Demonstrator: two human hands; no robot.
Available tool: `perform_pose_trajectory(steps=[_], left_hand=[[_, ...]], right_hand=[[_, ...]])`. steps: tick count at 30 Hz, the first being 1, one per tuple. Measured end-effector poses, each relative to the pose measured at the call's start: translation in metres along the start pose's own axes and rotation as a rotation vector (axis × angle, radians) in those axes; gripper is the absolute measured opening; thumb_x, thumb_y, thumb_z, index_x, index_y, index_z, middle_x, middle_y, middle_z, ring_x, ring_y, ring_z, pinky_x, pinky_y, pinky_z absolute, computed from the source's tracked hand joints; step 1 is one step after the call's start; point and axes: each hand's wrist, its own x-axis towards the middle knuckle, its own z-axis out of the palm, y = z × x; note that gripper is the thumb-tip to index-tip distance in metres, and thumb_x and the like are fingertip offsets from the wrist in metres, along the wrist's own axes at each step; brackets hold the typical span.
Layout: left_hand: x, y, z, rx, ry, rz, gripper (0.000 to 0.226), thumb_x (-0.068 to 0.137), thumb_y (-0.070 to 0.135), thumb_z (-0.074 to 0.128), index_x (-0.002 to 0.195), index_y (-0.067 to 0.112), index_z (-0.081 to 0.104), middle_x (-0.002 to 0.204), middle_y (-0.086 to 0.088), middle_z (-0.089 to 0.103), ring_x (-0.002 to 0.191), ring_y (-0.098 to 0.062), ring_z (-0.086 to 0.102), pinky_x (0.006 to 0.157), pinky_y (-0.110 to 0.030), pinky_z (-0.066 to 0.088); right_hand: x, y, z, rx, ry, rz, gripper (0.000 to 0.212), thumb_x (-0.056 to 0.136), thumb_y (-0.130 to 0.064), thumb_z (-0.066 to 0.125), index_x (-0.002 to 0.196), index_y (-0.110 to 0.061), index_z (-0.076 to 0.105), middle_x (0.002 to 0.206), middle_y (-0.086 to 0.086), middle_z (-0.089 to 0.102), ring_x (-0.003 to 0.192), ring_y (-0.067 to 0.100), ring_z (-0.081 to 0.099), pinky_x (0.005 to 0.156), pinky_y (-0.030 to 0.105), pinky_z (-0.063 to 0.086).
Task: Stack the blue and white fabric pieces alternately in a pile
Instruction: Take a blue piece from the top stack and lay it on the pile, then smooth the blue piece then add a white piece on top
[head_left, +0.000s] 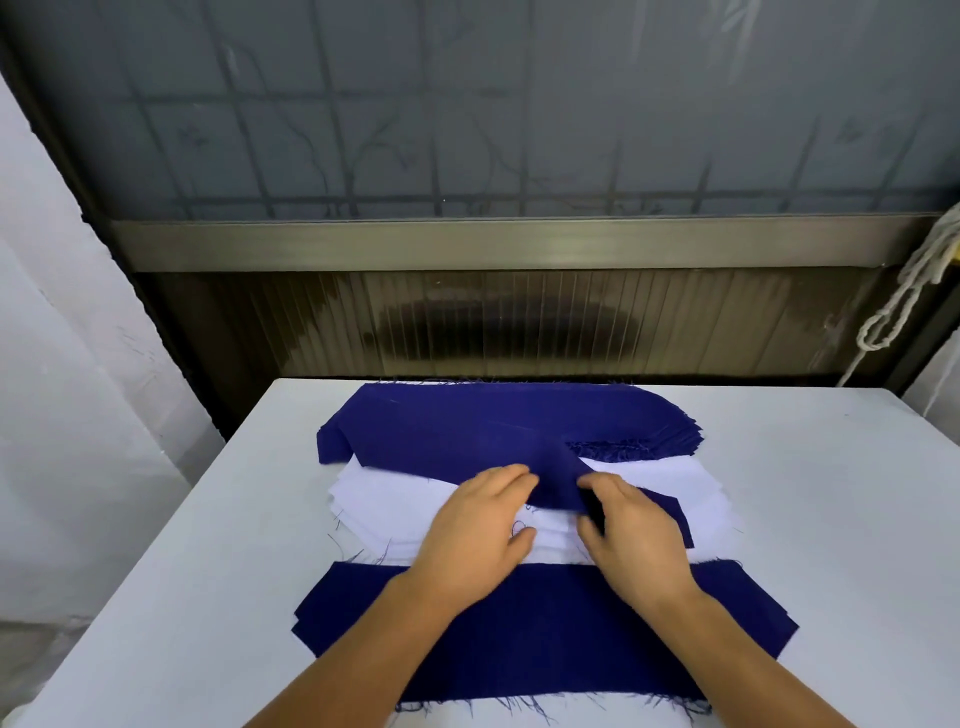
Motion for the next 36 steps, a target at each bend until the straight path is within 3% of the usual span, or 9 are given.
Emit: perform_pose_trajectory(steps=[4, 7, 11, 15, 23, 27, 29, 33, 36], left_hand=[[0.025, 0.011, 0.019, 0.029, -0.009, 0.053, 0.060, 0.091, 0.036, 0.059, 0.146, 0.021, 0.040, 0.151, 0.005, 0.038, 0.139, -0.012, 0.033, 0.114, -0.024, 0.020], [0.036, 0.019, 0.020, 0.072, 0.030, 0.077, 0.048, 0.080, 0.020, 0.069, 0.128, 0.017, 0.060, 0.131, 0.002, 0.058, 0.120, -0.018, 0.054, 0.102, -0.030, 0.040], [0.036, 0.000, 0.007, 0.149, 0.123, 0.015, 0.047, 0.061, -0.005, 0.065, 0.103, 0.014, 0.073, 0.104, 0.003, 0.070, 0.089, -0.023, 0.065, 0.075, -0.032, 0.054], [0.019, -0.035, -0.022, 0.267, 0.166, -0.048, 0.051, 0.046, -0.011, 0.074, 0.090, 0.016, 0.077, 0.086, 0.004, 0.072, 0.071, -0.022, 0.066, 0.060, -0.030, 0.055], [-0.028, -0.075, -0.066, 0.302, 0.144, -0.216, 0.042, 0.065, -0.010, 0.075, 0.101, 0.012, 0.077, 0.101, 0.000, 0.071, 0.087, -0.025, 0.067, 0.068, -0.035, 0.057], [-0.048, -0.075, -0.087, 0.143, -0.033, -0.193, 0.035, 0.088, 0.005, 0.062, 0.115, 0.025, 0.071, 0.106, 0.021, 0.060, 0.098, -0.003, 0.057, 0.084, -0.023, 0.049], [-0.054, -0.075, -0.102, -0.029, -0.215, -0.238, 0.027, 0.092, 0.016, 0.062, 0.106, 0.037, 0.072, 0.097, 0.029, 0.063, 0.092, 0.005, 0.059, 0.082, -0.017, 0.048], [-0.056, -0.073, -0.126, -0.308, -0.472, -0.326, 0.019, 0.086, 0.028, 0.069, 0.093, 0.046, 0.068, 0.095, 0.024, 0.069, 0.087, 0.002, 0.065, 0.071, -0.010, 0.048], [-0.056, -0.069, -0.125, -0.361, -0.606, -0.320, 0.018, 0.085, 0.026, 0.067, 0.092, 0.042, 0.069, 0.094, 0.019, 0.071, 0.087, -0.003, 0.067, 0.074, -0.016, 0.051]], right_hand=[[0.001, -0.002, 0.001, -0.014, 0.131, -0.015, 0.014, 0.085, -0.012, 0.066, 0.098, -0.018, 0.070, 0.080, -0.007, 0.070, 0.066, 0.014, 0.064, 0.057, 0.030, 0.050], [-0.004, -0.001, -0.001, -0.050, 0.238, -0.132, 0.018, 0.072, -0.004, 0.079, 0.081, -0.016, 0.069, 0.065, -0.008, 0.064, 0.047, 0.012, 0.055, 0.042, 0.025, 0.042], [-0.012, 0.010, -0.010, -0.059, 0.281, -0.202, 0.029, 0.065, 0.003, 0.081, 0.084, -0.014, 0.069, 0.073, -0.010, 0.066, 0.050, 0.011, 0.053, 0.047, 0.018, 0.038], [-0.020, 0.025, -0.020, -0.051, 0.212, -0.222, 0.034, 0.064, 0.006, 0.080, 0.090, -0.015, 0.071, 0.082, -0.012, 0.068, 0.059, 0.011, 0.061, 0.052, 0.018, 0.046], [-0.034, 0.037, -0.030, -0.003, 0.049, -0.069, 0.026, 0.082, -0.002, 0.067, 0.096, -0.023, 0.065, 0.092, -0.017, 0.066, 0.070, 0.005, 0.059, 0.061, 0.021, 0.047], [-0.038, 0.036, -0.052, 0.087, 0.008, 0.056, 0.027, 0.087, -0.010, 0.061, 0.096, -0.035, 0.059, 0.082, -0.023, 0.064, 0.064, 0.002, 0.055, 0.062, 0.015, 0.042], [-0.038, 0.037, -0.069, 0.175, -0.070, 0.071, 0.026, 0.088, -0.014, 0.062, 0.087, -0.039, 0.059, 0.074, -0.016, 0.066, 0.060, 0.008, 0.055, 0.060, 0.018, 0.044], [-0.028, 0.038, -0.102, 0.471, -0.356, 0.132, 0.021, 0.088, -0.013, 0.066, 0.080, -0.033, 0.069, 0.081, -0.008, 0.072, 0.072, 0.009, 0.066, 0.067, 0.016, 0.049], [-0.020, 0.043, -0.105, 0.391, -0.554, 0.184, 0.014, 0.089, -0.013, 0.064, 0.080, -0.021, 0.071, 0.079, -0.008, 0.072, 0.070, 0.008, 0.066, 0.065, 0.019, 0.050]])
